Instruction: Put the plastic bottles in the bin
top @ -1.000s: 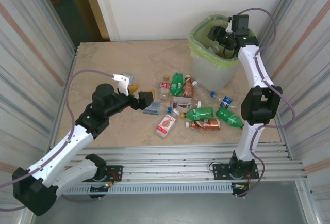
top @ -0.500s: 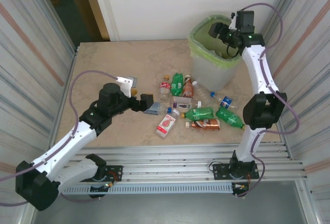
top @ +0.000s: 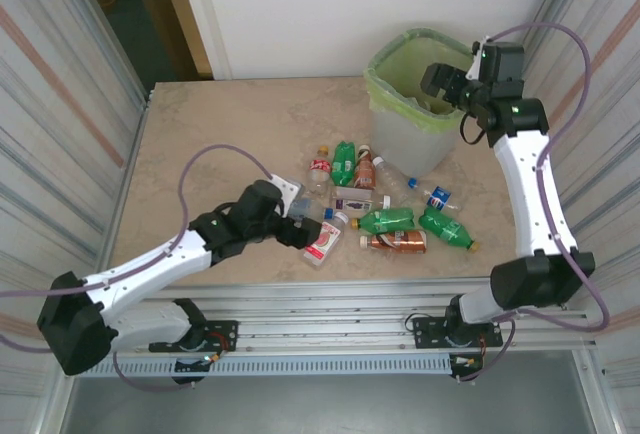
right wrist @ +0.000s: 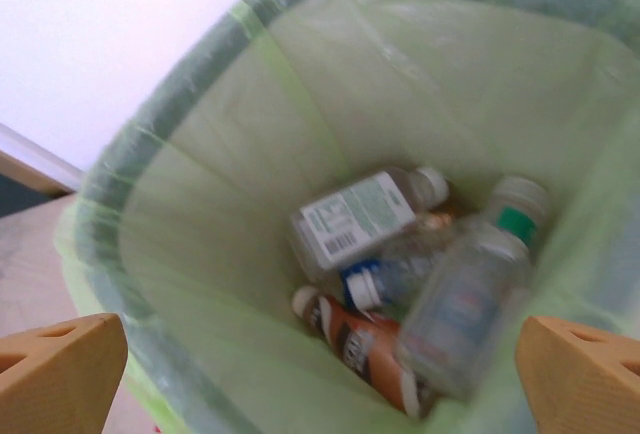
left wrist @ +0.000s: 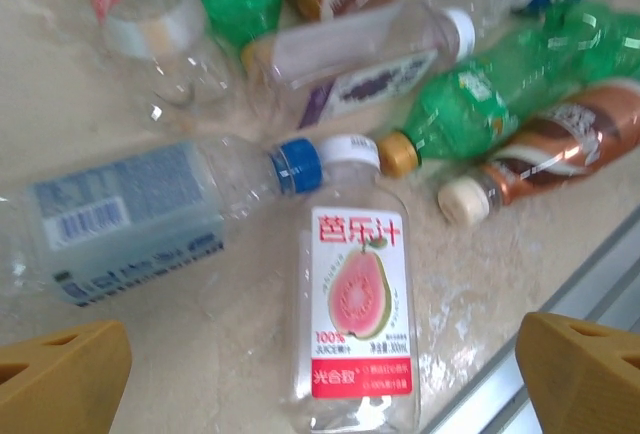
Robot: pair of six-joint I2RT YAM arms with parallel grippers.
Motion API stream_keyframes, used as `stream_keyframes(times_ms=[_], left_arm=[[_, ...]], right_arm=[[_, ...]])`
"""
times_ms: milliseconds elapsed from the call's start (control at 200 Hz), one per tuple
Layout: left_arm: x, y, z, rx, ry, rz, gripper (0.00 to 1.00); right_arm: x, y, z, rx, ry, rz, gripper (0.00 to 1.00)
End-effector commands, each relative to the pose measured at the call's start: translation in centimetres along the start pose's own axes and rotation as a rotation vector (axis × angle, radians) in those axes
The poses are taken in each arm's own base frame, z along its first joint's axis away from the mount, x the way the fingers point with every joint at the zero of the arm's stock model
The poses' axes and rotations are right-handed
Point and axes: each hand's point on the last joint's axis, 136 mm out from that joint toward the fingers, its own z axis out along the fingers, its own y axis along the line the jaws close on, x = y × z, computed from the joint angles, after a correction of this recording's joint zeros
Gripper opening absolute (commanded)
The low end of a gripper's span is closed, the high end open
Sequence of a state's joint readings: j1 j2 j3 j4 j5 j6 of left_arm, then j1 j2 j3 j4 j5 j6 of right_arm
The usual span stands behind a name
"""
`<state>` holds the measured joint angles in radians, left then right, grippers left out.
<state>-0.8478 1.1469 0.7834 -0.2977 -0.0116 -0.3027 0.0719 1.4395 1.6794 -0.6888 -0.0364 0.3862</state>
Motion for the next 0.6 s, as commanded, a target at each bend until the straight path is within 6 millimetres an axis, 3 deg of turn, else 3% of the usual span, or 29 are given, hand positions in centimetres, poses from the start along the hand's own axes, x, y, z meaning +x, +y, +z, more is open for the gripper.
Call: stream_keyframes(times_ms=[0,220,596], left_arm=[[1.1,-0.1,0.6,-0.058,0.036,0.036,0.99],[3.0,-1.7,2.5,-0.066,0.116,0.104,0.99],[4.8,-3.5,4.7,-0.067,0.215,0.176,0.99]], right_arm=[[0.9,-2.1,-3.3,0.111,-0.044,-0.007,0.98],[5.2,-5.0,-6.4,0.232,-0.042,0.018,0.98],[11.4,-8.6,-8.0,0.358,0.038,0.03,0.98]])
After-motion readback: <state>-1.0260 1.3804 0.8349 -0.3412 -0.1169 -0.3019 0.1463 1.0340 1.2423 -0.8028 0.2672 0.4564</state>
